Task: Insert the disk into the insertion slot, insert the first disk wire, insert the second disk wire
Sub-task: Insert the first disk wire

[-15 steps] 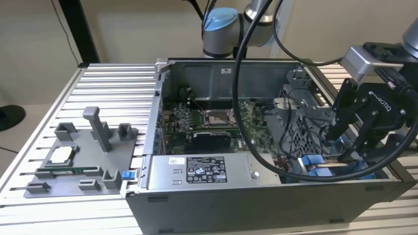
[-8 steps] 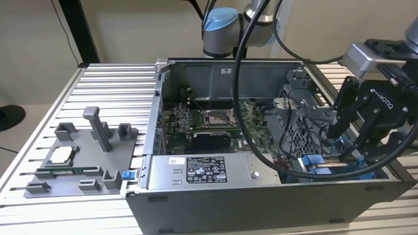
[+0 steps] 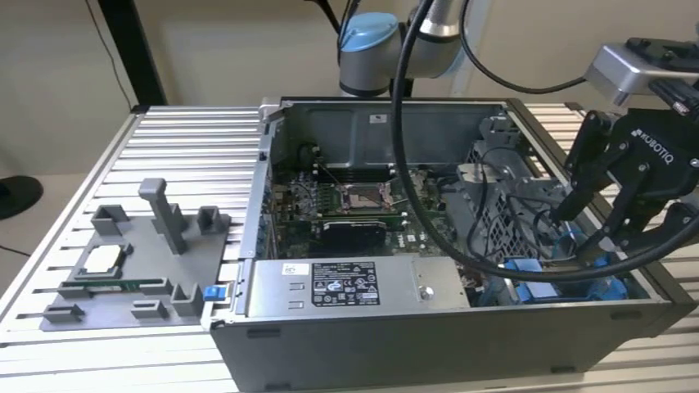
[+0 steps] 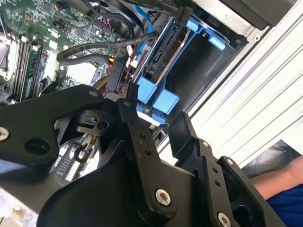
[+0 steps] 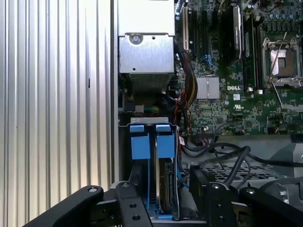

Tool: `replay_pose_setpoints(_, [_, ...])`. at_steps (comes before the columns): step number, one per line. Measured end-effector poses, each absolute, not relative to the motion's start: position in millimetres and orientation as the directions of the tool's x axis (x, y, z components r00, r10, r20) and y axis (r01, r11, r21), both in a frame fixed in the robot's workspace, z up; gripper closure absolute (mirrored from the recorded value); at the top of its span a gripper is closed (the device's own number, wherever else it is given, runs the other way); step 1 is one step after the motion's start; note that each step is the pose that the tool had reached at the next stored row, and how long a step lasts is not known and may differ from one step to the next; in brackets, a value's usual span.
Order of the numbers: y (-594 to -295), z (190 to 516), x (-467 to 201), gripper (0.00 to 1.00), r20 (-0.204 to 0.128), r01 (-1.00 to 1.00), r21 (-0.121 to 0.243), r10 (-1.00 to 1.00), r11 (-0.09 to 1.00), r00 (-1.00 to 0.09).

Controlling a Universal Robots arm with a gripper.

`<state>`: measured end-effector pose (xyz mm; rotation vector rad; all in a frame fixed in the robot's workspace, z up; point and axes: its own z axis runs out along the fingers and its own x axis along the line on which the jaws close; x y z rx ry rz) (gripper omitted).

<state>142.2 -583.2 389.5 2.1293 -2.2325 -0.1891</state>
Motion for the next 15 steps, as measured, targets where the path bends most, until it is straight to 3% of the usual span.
replay_pose_setpoints(2, [-582.5,389.8,141.9,0.0,-0.046,-0.993,0.113,-0.998,0.044,-0.05])
replay_pose_setpoints(6, [-576.8,389.9,140.3,0.0,-0.036,-0.997,0.056,-0.998,0.045,-0.047])
replay_pose_setpoints(15, [-569.3,404.0,131.7,0.0,-0.035,-0.999,0.026,-0.998,0.045,-0.046])
